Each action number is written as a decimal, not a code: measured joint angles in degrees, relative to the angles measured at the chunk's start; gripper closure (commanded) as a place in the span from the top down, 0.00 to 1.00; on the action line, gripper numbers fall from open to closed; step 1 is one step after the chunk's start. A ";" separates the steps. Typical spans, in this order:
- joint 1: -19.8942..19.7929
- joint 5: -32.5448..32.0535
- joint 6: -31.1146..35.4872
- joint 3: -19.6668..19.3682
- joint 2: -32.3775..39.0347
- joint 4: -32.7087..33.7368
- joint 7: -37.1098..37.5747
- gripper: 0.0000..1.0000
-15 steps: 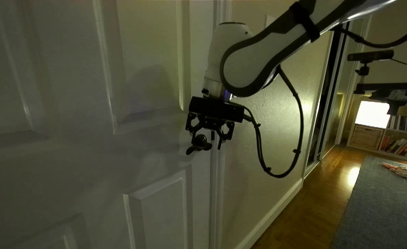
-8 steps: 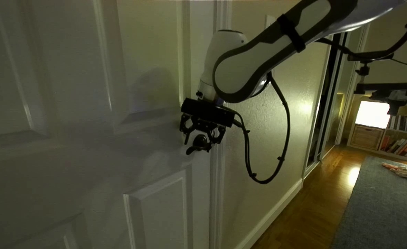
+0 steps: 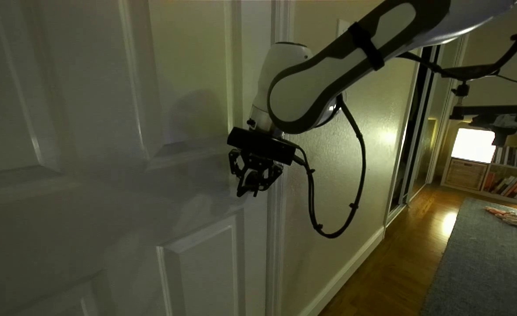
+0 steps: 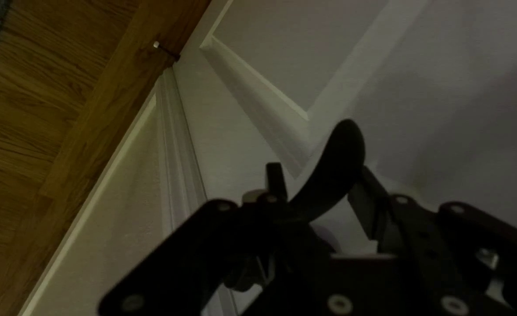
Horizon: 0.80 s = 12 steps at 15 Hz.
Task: Open the door
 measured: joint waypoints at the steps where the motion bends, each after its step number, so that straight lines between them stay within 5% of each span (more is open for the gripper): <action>1: 0.00 0.08 0.04 0.00 -0.02 -0.01 0.06 0.17; 12: -0.42 0.09 0.27 0.50 0.60 0.17 -1.64 0.17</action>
